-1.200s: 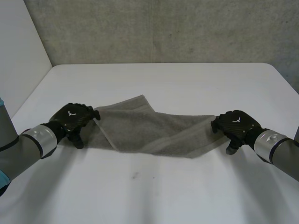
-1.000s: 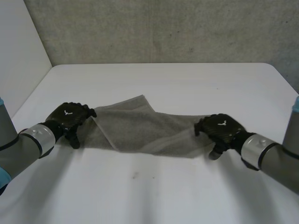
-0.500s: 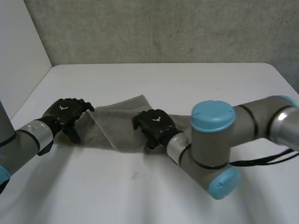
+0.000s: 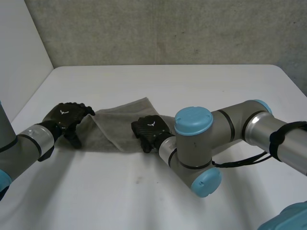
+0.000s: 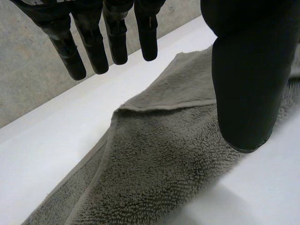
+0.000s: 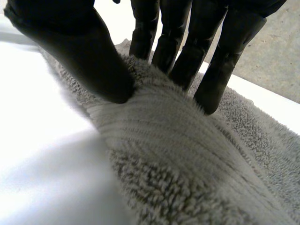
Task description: Fold the towel.
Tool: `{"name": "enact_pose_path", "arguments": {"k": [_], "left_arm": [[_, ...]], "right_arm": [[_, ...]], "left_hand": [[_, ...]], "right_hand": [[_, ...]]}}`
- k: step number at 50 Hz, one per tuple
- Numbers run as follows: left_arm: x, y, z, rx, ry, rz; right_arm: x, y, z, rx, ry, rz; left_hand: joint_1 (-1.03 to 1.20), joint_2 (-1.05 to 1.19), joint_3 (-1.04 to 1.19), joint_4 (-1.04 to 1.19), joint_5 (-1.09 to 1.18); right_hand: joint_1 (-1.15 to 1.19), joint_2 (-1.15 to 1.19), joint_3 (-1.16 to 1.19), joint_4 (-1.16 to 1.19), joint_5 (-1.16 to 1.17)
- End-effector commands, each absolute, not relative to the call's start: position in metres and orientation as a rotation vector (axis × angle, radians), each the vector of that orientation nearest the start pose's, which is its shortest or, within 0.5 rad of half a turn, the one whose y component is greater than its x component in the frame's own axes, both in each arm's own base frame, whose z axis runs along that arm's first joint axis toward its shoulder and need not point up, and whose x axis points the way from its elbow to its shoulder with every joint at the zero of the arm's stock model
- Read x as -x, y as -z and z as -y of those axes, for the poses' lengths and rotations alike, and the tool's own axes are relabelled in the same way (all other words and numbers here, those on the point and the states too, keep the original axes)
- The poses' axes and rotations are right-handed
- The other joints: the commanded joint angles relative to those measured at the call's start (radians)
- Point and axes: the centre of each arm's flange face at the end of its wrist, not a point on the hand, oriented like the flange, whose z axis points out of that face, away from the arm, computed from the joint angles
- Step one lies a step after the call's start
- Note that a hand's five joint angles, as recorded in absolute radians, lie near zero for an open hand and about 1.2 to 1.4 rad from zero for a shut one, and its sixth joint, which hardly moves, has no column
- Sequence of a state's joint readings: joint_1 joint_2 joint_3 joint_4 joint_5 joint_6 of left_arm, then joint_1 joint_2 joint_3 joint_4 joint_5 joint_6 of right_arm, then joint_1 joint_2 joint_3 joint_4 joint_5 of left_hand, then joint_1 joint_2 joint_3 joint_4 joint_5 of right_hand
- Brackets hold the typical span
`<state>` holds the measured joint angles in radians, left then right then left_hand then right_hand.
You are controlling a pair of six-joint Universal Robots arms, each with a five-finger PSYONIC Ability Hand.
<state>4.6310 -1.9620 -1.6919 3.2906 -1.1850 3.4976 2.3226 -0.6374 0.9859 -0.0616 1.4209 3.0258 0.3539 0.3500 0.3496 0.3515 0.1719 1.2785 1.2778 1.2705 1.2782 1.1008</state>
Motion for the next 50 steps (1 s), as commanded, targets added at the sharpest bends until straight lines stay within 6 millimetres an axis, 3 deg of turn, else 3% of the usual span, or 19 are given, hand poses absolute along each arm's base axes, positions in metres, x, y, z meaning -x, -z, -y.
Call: {"name": "enact_pose_path", "arguments": {"k": [1, 6, 8, 9, 11, 12, 14, 15, 17, 25, 31, 37, 45, 50], "left_arm": [[0.192, -0.162, 0.314, -0.933, 1.900, -2.535], [0.192, -0.162, 0.313, -0.933, 1.900, -2.535], [0.192, -0.162, 0.313, -0.933, 1.900, -2.535], [0.192, -0.162, 0.313, -0.933, 1.900, -2.535], [0.192, -0.163, 0.313, -0.933, 1.900, -2.535], [0.192, -0.163, 0.313, -0.933, 1.900, -2.535], [0.192, -0.163, 0.313, -0.931, 1.903, -2.531], [0.192, -0.164, 0.313, -0.931, 1.905, -2.529], [0.192, -0.164, 0.313, -0.934, 1.905, -2.529], [0.201, -0.161, 0.304, -0.968, 1.889, -2.558], [0.231, -0.157, 0.268, -1.092, 1.811, -2.697], [0.250, -0.167, 0.236, -1.078, 1.725, -2.898], [0.256, -0.158, 0.221, -0.939, 1.594, -3.081], [0.253, -0.152, 0.217, -0.846, 1.507, -3.102]], "right_arm": [[-0.410, -0.150, 0.234, 1.030, 1.548, -1.897], [-0.400, -0.180, 0.222, 1.047, 1.576, -1.861], [-0.381, -0.192, 0.222, 1.095, 1.570, -1.899], [-0.381, -0.192, 0.222, 1.095, 1.570, -1.900], [-0.352, -0.199, 0.233, 1.170, 1.554, -1.972], [-0.352, -0.199, 0.233, 1.170, 1.554, -1.973], [-0.327, -0.203, 0.234, 1.257, 1.519, -2.010], [-0.327, -0.203, 0.234, 1.258, 1.518, -2.010], [-0.301, -0.208, 0.243, 1.283, 1.518, -2.048], [-0.260, -0.205, 0.257, 1.276, 1.509, -2.098], [-0.250, -0.194, 0.256, 1.252, 1.467, -2.129], [-0.249, -0.181, 0.254, 1.246, 1.499, -2.112], [-0.249, -0.175, 0.252, 1.247, 1.531, -2.094], [-0.250, -0.173, 0.250, 1.249, 1.524, -2.094]], "left_hand": [[0.039, 0.043, 0.043, 0.041, 0.046], [0.039, 0.043, 0.043, 0.041, 0.046], [0.036, 0.040, 0.040, 0.038, 0.043], [0.036, 0.040, 0.040, 0.038, 0.043], [0.036, 0.040, 0.040, 0.038, 0.043], [0.036, 0.040, 0.040, 0.038, 0.043], [0.036, 0.040, 0.040, 0.038, 0.043], [0.036, 0.040, 0.040, 0.038, 0.043], [0.033, 0.037, 0.037, 0.035, 0.040], [0.036, 0.040, 0.040, 0.038, 0.043], [0.045, 0.048, 0.049, 0.047, 0.052], [0.062, 0.066, 0.066, 0.064, 0.070], [0.153, 0.157, 0.157, 0.155, 0.161], [0.162, 0.166, 0.166, 0.164, 0.170]], "right_hand": [[0.118, 0.118, 0.126, 0.118, 0.121], [0.118, 0.118, 0.126, 0.118, 0.121], [0.118, 0.118, 0.126, 0.118, 0.121], [0.118, 0.118, 0.126, 0.118, 0.121], [0.118, 0.118, 0.126, 0.118, 0.121], [0.118, 0.118, 0.126, 0.118, 0.121], [0.118, 0.118, 0.126, 0.118, 0.121], [0.118, 0.118, 0.126, 0.118, 0.121], [0.118, 0.118, 0.126, 0.118, 0.121], [0.118, 0.118, 0.126, 0.118, 0.121], [0.118, 0.118, 0.126, 0.118, 0.121], [0.118, 0.118, 0.126, 0.118, 0.121], [0.118, 0.118, 0.126, 0.118, 0.121], [0.118, 0.118, 0.126, 0.118, 0.121]]}}
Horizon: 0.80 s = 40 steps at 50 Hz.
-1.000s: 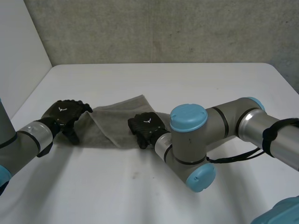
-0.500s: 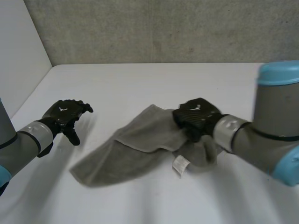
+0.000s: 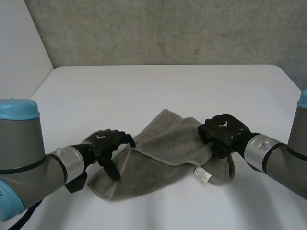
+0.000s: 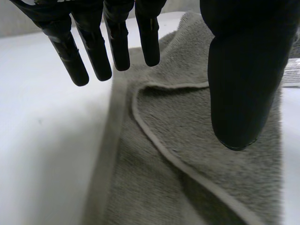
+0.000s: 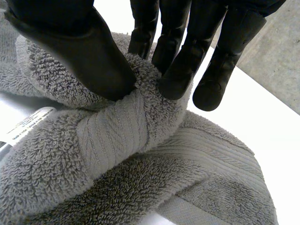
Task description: Fold the towel.
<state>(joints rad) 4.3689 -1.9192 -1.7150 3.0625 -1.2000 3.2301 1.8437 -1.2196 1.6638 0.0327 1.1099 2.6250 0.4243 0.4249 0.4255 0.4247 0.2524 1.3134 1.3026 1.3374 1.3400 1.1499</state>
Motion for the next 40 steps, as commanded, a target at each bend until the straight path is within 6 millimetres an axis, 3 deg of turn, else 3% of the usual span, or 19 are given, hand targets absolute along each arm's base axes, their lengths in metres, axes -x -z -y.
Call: {"name": "enact_pose_path", "arguments": {"k": [1, 6, 16, 24, 40], "left_arm": [[0.253, -0.152, 0.217, -0.846, 1.507, -3.102], [0.252, -0.150, 0.212, -0.795, 1.480, -3.064], [0.248, -0.146, 0.181, -0.752, 1.425, -3.005], [0.239, -0.141, 0.173, -0.681, 1.433, -2.911], [0.236, -0.135, 0.166, -0.680, 1.409, -2.914]], "right_arm": [[-0.250, -0.173, 0.250, 1.251, 1.527, -2.092], [-0.250, -0.172, 0.250, 1.256, 1.534, -2.088], [-0.250, -0.169, 0.249, 1.267, 1.548, -2.078], [-0.250, -0.168, 0.248, 1.271, 1.547, -2.077], [-0.250, -0.166, 0.248, 1.275, 1.551, -2.073]], "left_hand": [[0.092, 0.091, 0.090, 0.091, 0.089], [0.171, 0.170, 0.170, 0.171, 0.168], [0.200, 0.200, 0.199, 0.200, 0.198], [0.209, 0.208, 0.208, 0.209, 0.206], [0.397, 0.396, 0.396, 0.397, 0.394]], "right_hand": [[0.083, 0.094, 0.059, 0.056, 0.072], [0.083, 0.094, 0.059, 0.056, 0.072], [0.083, 0.094, 0.059, 0.056, 0.072], [0.083, 0.094, 0.059, 0.056, 0.072], [0.083, 0.094, 0.059, 0.056, 0.072]]}}
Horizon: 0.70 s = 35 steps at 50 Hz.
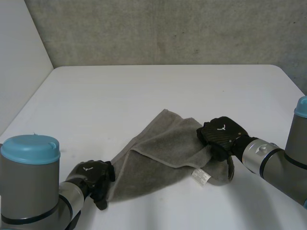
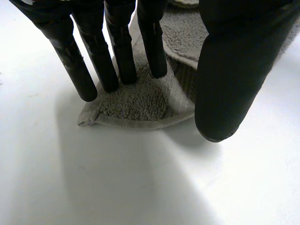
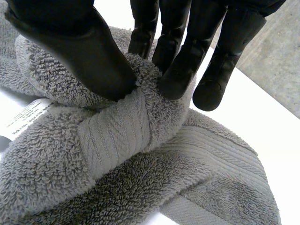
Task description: Fold the towel.
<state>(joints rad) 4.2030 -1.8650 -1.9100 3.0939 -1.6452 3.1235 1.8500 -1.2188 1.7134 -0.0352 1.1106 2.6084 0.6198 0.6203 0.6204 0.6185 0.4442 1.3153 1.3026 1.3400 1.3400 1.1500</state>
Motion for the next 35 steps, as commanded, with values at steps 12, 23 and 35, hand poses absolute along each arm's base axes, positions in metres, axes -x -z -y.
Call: {"name": "enact_pose_path", "arguments": {"k": [12, 23, 35], "left_arm": [[0.247, -0.135, 0.162, -0.683, 1.457, -2.945], [0.252, -0.135, 0.160, -0.699, 1.495, -2.947], [0.256, -0.125, 0.164, -0.731, 1.463, -2.943]], "right_arm": [[-0.250, -0.164, 0.248, 1.273, 1.548, -2.078], [-0.250, -0.162, 0.249, 1.275, 1.543, -2.081], [-0.251, -0.167, 0.253, 1.273, 1.568, -2.069]], "left_hand": [[0.295, 0.295, 0.295, 0.297, 0.296], [0.371, 0.371, 0.371, 0.373, 0.372], [0.776, 0.776, 0.776, 0.778, 0.778]], "right_hand": [[0.081, 0.094, 0.056, 0.056, 0.072], [0.081, 0.094, 0.056, 0.056, 0.072], [0.081, 0.094, 0.056, 0.056, 0.072]]}}
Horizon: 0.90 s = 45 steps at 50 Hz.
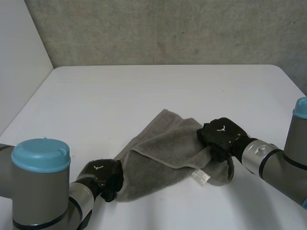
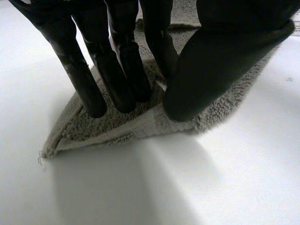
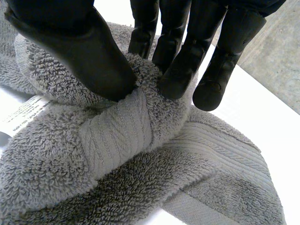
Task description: Fold the towel.
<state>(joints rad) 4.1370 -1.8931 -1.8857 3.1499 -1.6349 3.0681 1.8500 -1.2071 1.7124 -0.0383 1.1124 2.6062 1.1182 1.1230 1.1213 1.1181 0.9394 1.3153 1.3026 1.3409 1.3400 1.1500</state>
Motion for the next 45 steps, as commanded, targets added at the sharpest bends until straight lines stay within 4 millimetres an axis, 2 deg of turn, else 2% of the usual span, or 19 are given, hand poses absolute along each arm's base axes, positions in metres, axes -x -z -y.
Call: {"name": "enact_pose_path", "arguments": {"k": [1, 7, 11, 12, 14, 15, 16, 17, 19, 22, 24, 27, 33, 35, 38, 40, 41, 43, 45], "left_arm": [[0.257, -0.124, 0.167, -0.730, 1.463, -2.940], [0.267, -0.132, 0.190, -0.707, 1.556, -2.904], [0.274, -0.165, 0.245, -0.656, 1.807, -2.741], [0.274, -0.165, 0.245, -0.656, 1.808, -2.740], [0.269, -0.199, 0.291, -0.583, 2.028, -2.551], [0.269, -0.199, 0.291, -0.582, 2.029, -2.550], [0.271, -0.221, 0.310, -0.550, 2.164, -2.437], [0.271, -0.221, 0.311, -0.549, 2.165, -2.436], [0.277, -0.275, 0.343, -0.448, 2.470, -2.182], [0.279, -0.297, 0.350, -0.411, 2.570, -2.083], [0.280, -0.328, 0.356, -0.361, 2.701, -1.937], [0.279, -0.342, 0.354, -0.331, 2.750, -1.899], [0.275, -0.335, 0.343, -0.319, 2.722, -2.000], [0.270, -0.306, 0.333, -0.350, 2.606, -2.138], [0.267, -0.288, 0.328, -0.369, 2.536, -2.197], [0.262, -0.252, 0.316, -0.399, 2.386, -2.327], [0.262, -0.251, 0.316, -0.399, 2.386, -2.328], [0.253, -0.216, 0.305, -0.416, 2.225, -2.447], [0.248, -0.200, 0.299, -0.422, 2.148, -2.496]], "right_arm": [[-0.252, -0.170, 0.254, 1.274, 1.582, -2.062], [-0.258, -0.197, 0.280, 1.255, 1.781, -1.961], [-0.264, -0.220, 0.300, 1.240, 1.953, -1.861], [-0.271, -0.233, 0.307, 1.235, 2.045, -1.787], [-0.281, -0.245, 0.313, 1.232, 2.139, -1.690], [-0.290, -0.260, 0.320, 1.221, 2.242, -1.579], [-0.296, -0.276, 0.329, 1.198, 2.354, -1.464], [-0.296, -0.277, 0.329, 1.198, 2.355, -1.463], [-0.305, -0.307, 0.341, 1.119, 2.512, -1.267], [-0.307, -0.321, 0.346, 1.075, 2.558, -1.191], [-0.310, -0.339, 0.350, 1.021, 2.557, -1.100], [-0.311, -0.352, 0.350, 0.975, 2.535, -1.074], [-0.310, -0.341, 0.343, 1.030, 2.376, -1.180], [-0.309, -0.317, 0.335, 1.094, 2.180, -1.355], [-0.307, -0.306, 0.329, 1.120, 2.070, -1.443], [-0.302, -0.275, 0.322, 1.164, 1.869, -1.631], [-0.302, -0.275, 0.322, 1.165, 1.868, -1.632], [-0.297, -0.245, 0.310, 1.275, 1.697, -1.769], [-0.294, -0.228, 0.302, 1.349, 1.611, -1.824]], "left_hand": [[0.278, 0.273, 0.275, 0.278, 0.282], [0.278, 0.273, 0.275, 0.278, 0.282], [0.278, 0.273, 0.275, 0.278, 0.282], [0.278, 0.273, 0.275, 0.278, 0.282], [0.278, 0.273, 0.275, 0.278, 0.282], [0.278, 0.273, 0.275, 0.278, 0.282], [0.278, 0.273, 0.275, 0.278, 0.282], [0.278, 0.273, 0.275, 0.278, 0.282], [0.278, 0.273, 0.275, 0.278, 0.282], [0.278, 0.273, 0.275, 0.278, 0.282], [0.278, 0.273, 0.275, 0.278, 0.282], [0.278, 0.273, 0.275, 0.278, 0.282], [0.278, 0.273, 0.275, 0.278, 0.282], [0.278, 0.273, 0.275, 0.278, 0.282], [0.278, 0.273, 0.275, 0.278, 0.282], [0.278, 0.273, 0.275, 0.278, 0.282], [0.278, 0.273, 0.275, 0.278, 0.282], [0.278, 0.273, 0.275, 0.278, 0.282], [0.278, 0.273, 0.275, 0.278, 0.282]], "right_hand": [[0.081, 0.094, 0.055, 0.056, 0.072], [0.081, 0.094, 0.055, 0.056, 0.072], [0.081, 0.094, 0.055, 0.056, 0.072], [0.081, 0.094, 0.055, 0.056, 0.072], [0.081, 0.094, 0.055, 0.056, 0.072], [0.081, 0.094, 0.055, 0.056, 0.072], [0.081, 0.094, 0.055, 0.056, 0.072], [0.081, 0.094, 0.055, 0.056, 0.072], [0.081, 0.094, 0.055, 0.056, 0.072], [0.081, 0.094, 0.055, 0.056, 0.072], [0.081, 0.094, 0.055, 0.056, 0.072], [0.081, 0.094, 0.055, 0.056, 0.072], [0.081, 0.094, 0.055, 0.056, 0.072], [0.081, 0.094, 0.055, 0.056, 0.072], [0.081, 0.094, 0.055, 0.056, 0.072], [0.081, 0.094, 0.055, 0.056, 0.072], [0.081, 0.094, 0.055, 0.056, 0.072], [0.081, 0.094, 0.055, 0.056, 0.072], [0.081, 0.094, 0.055, 0.056, 0.072]]}}
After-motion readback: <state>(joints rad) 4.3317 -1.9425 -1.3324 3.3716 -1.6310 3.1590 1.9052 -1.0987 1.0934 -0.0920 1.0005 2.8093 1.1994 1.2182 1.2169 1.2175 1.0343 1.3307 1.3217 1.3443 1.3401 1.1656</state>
